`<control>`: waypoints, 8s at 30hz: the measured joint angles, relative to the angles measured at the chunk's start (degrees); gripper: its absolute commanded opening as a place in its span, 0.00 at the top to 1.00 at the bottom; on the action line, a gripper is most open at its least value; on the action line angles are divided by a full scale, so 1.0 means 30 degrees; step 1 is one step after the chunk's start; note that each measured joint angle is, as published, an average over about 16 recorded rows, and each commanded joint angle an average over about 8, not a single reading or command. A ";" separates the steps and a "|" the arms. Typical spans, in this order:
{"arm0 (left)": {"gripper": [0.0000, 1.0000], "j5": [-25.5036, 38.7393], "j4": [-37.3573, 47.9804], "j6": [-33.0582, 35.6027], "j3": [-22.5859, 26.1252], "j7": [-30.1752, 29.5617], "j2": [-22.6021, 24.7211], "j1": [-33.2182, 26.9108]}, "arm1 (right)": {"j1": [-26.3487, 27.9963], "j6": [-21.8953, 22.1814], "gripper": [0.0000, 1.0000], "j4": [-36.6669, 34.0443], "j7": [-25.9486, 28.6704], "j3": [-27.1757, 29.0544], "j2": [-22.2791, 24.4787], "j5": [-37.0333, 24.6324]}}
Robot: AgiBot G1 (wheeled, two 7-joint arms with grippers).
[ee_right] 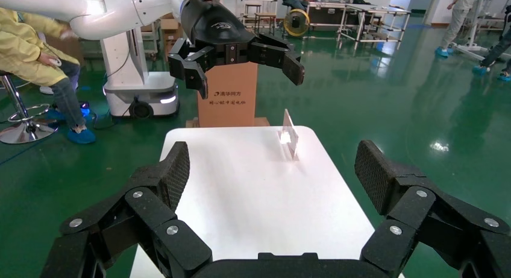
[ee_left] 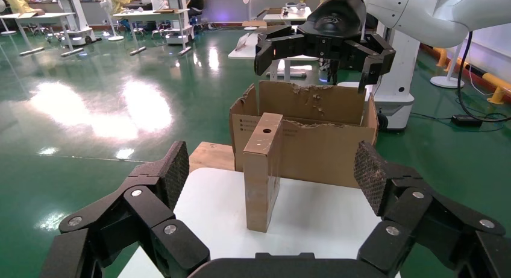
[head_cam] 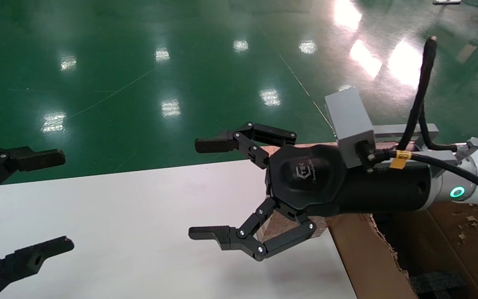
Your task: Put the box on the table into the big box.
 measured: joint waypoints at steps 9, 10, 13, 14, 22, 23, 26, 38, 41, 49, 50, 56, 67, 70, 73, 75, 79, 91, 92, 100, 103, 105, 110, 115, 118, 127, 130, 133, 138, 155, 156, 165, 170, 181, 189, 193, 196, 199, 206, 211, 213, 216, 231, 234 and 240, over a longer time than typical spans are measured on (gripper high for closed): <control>0.00 0.0000 0.0000 0.0000 0.0000 0.0000 0.0000 0.0000 | 0.0000 0.0000 0.00 0.0000 0.0000 0.0000 0.0000 0.0000; 0.00 0.0000 0.0000 0.0000 0.0000 0.0000 0.0000 0.0000 | 0.0000 0.0000 0.00 0.0000 0.0000 0.0000 0.0000 0.0000; 0.00 0.0000 0.0000 0.0000 0.0000 0.0000 0.0000 0.0000 | -0.0010 -0.0005 0.00 0.0000 0.0000 0.0013 -0.0004 -0.0001; 0.00 0.0000 0.0000 0.0000 0.0000 0.0000 0.0000 0.0000 | -0.0010 -0.0005 0.00 -0.0002 0.0000 0.0013 -0.0002 -0.0004; 0.66 0.0000 0.0000 0.0000 0.0000 0.0000 0.0000 0.0000 | -0.0167 -0.0129 0.00 -0.0306 -0.0114 0.0028 0.0303 -0.0149; 0.78 0.0000 0.0000 0.0000 0.0000 0.0000 0.0000 0.0000 | -0.0190 -0.0172 0.00 -0.0395 -0.0147 0.0029 0.0392 -0.0203; 1.00 0.0000 0.0001 0.0000 0.0000 0.0000 0.0000 0.0000 | -0.0235 -0.0361 0.00 -0.0760 -0.0276 0.0011 0.0708 -0.0429; 1.00 -0.0001 0.0001 0.0000 0.0001 0.0000 0.0000 -0.0001 | 0.0669 -0.1499 0.00 -0.2451 -0.1058 -0.1441 0.2454 -0.3492; 1.00 -0.0001 0.0001 0.0000 0.0001 0.0001 0.0000 -0.0001 | 0.1187 -0.1697 0.00 -0.2797 -0.1313 -0.2238 0.2727 -0.4418; 1.00 -0.0001 0.0001 0.0000 0.0002 0.0001 0.0000 -0.0001 | 0.2815 -0.1894 0.00 -0.3996 -0.2440 -0.4581 0.2900 -0.5705; 1.00 -0.0001 0.0001 0.0000 0.0002 0.0001 0.0000 -0.0001 | 0.3021 -0.1904 0.00 -0.4216 -0.2637 -0.4843 0.2867 -0.5688; 1.00 -0.0001 0.0001 0.0000 0.0002 0.0001 0.0000 -0.0001 | 0.4271 -0.1928 0.00 -0.5685 -0.3943 -0.6326 0.2671 -0.5385; 1.00 -0.0002 0.0001 0.0000 0.0003 0.0001 -0.0001 -0.0001 | 0.6242 -0.1913 0.00 -0.8548 -0.5988 -0.8834 0.2545 -0.4996; 1.00 -0.0002 0.0001 0.0000 0.0003 0.0002 -0.0001 -0.0001 | 0.6651 -0.1895 0.00 -0.9345 -0.6455 -0.9453 0.2591 -0.4994; 1.00 -0.0002 0.0001 0.0000 0.0003 0.0002 -0.0001 -0.0002 | 0.7032 -0.1871 0.00 -1.0092 -0.6902 -1.0021 0.2633 -0.5049; 1.00 -0.0002 0.0001 0.0000 0.0004 0.0002 -0.0001 -0.0002 | 0.7278 -0.1855 0.00 -1.0563 -0.7186 -1.0370 0.2644 -0.5100; 1.00 -0.0002 0.0001 -0.0001 0.0004 0.0002 -0.0001 -0.0002 | 0.7755 -0.1822 0.00 -1.1407 -0.7730 -1.0991 0.2609 -0.5200; 1.00 -0.0003 0.0001 -0.0001 0.0005 0.0002 -0.0001 -0.0002 | 0.9216 -0.1724 0.00 -1.3609 -0.9206 -1.2435 0.1848 -0.5616; 1.00 -0.0003 0.0001 -0.0001 0.0005 0.0002 -0.0001 -0.0002 | 0.9317 -0.1719 0.00 -1.3803 -0.9317 -1.2543 0.1752 -0.5656; 1.00 -0.0003 0.0001 -0.0001 0.0005 0.0002 -0.0001 -0.0002 | 0.9897 -0.1704 0.00 -1.5362 -1.0128 -1.3339 0.1080 -0.5872; 1.00 -0.0004 0.0001 -0.0001 0.0005 0.0003 -0.0001 -0.0002 | 1.0050 -0.1706 0.00 -1.5912 -1.0402 -1.3605 0.0889 -0.5906; 1.00 -0.0004 0.0001 -0.0001 0.0006 0.0003 -0.0002 -0.0002 | 1.0148 -0.1708 0.00 -1.6253 -1.0576 -1.3772 0.0780 -0.5917; 1.00 -0.0004 0.0001 -0.0001 0.0006 0.0003 -0.0002 -0.0002 | 1.0397 -0.1707 0.00 -1.7028 -1.0980 -1.4158 0.0551 -0.5933; 1.00 -0.0004 0.0001 -0.0001 0.0006 0.0003 -0.0002 -0.0002 | 1.0650 -0.1709 0.00 -1.7692 -1.1322 -1.4518 0.0349 -0.5953; 0.97 -0.0005 0.0002 -0.0002 0.0006 0.0003 -0.0002 -0.0002 | 1.0783 -0.1709 0.00 -1.8021 -1.1482 -1.4709 0.0239 -0.5963; 0.00 -0.0007 0.0005 -0.0005 0.0004 0.0004 -0.0003 0.0001 | 1.1064 -0.1716 0.00 -1.8605 -1.1742 -1.5063 0.0059 -0.5975; 0.00 -0.0007 0.0007 -0.0006 0.0004 0.0004 -0.0003 0.0002 | 1.1098 -0.1719 0.24 -1.8659 -1.1760 -1.5097 0.0042 -0.5974; 0.00 -0.0008 0.0007 -0.0006 0.0003 0.0004 -0.0003 0.0002 | 1.1108 -0.1720 0.61 -1.8671 -1.1763 -1.5106 0.0038 -0.5972; 0.00 -0.0008 0.0007 -0.0006 0.0003 0.0004 -0.0003 0.0002 | 1.1092 -0.1722 1.00 -1.8628 -1.1761 -1.5085 0.0050 -0.5970; 0.00 -0.0008 0.0007 -0.0006 0.0004 0.0004 -0.0003 0.0002 | 1.1035 -0.1718 1.00 -1.8544 -1.1745 -1.5031 0.0078 -0.5969; 0.00 -0.0008 0.0007 -0.0006 0.0004 0.0004 -0.0003 0.0002 | 1.1034 -0.1718 1.00 -1.8542 -1.1745 -1.5030 0.0079 -0.5969; 0.00 -0.0008 0.0007 -0.0006 0.0004 0.0004 -0.0003 0.0002 | 1.0982 -0.1687 1.00 -1.8503 -1.1653 -1.5041 0.0104 -0.5942; 0.00 -0.0008 0.0007 -0.0006 0.0004 0.0004 -0.0003 0.0002 | 1.0786 -0.1758 1.00 -1.8312 -1.1079 -1.5062 0.0295 -0.5566; 0.00 -0.0008 0.0008 -0.0006 0.0004 0.0005 -0.0004 0.0001 | 1.0744 -0.1979 1.00 -1.5412 -0.8193 -1.5125 0.2639 -0.2844; 0.52 -0.0008 0.0008 -0.0006 0.0005 0.0005 -0.0004 0.0001 | 1.2623 -0.1681 1.00 -1.1841 -0.6247 -1.4785 0.5984 -0.1328; 0.98 -0.0009 0.0008 -0.0006 0.0005 0.0005 -0.0004 0.0001 | 1.3892 -0.1331 1.00 -1.0514 -0.5536 -1.4358 0.7724 -0.1251; 1.00 -0.0009 0.0008 -0.0006 0.0005 0.0005 -0.0004 0.0001 | 1.4712 -0.0997 1.00 -0.9888 -0.5115 -1.3987 0.8961 -0.1336; 1.00 -0.0009 0.0008 -0.0006 0.0006 0.0006 -0.0004 0.0001 | 1.5289 -0.0571 1.00 -0.9633 -0.4801 -1.3697 1.0089 -0.1468; 1.00 -0.0009 0.0008 -0.0006 0.0006 0.0006 -0.0004 0.0001 | 1.5462 0.0597 1.00 -1.0341 -0.4357 -1.3906 1.2008 -0.1367; 1.00 -0.0009 0.0008 -0.0006 0.0006 0.0006 -0.0004 0.0001 | 1.4937 0.1390 1.00 -1.1784 -0.4207 -1.5030 1.2853 -0.0644; 1.00 -0.0009 0.0008 -0.0006 0.0007 0.0006 -0.0004 0.0001 | 1.4661 0.1666 1.00 -1.2496 -0.4173 -1.5714 1.3060 -0.0188; 1.00 -0.0010 0.0008 -0.0006 0.0007 0.0006 -0.0004 0.0001 | 1.4260 0.2024 1.00 -1.3586 -0.4184 -1.6921 1.3246 0.0654; 1.00 -0.0010 0.0008 -0.0007 0.0008 0.0007 -0.0005 0.0000 | 1.2179 0.3860 1.00 -1.7478 -0.3500 -2.4216 1.2426 0.6607; 1.00 -0.0010 0.0008 -0.0007 0.0008 0.0007 -0.0005 0.0000 | 1.1493 0.4477 1.00 -1.7510 -0.2969 -2.5473 1.2098 0.7915; 1.00 -0.0011 0.0008 -0.0007 0.0008 0.0007 -0.0005 0.0000 | 1.0075 0.5821 1.00 -1.6840 -0.2477 -2.7301 1.1625 1.0748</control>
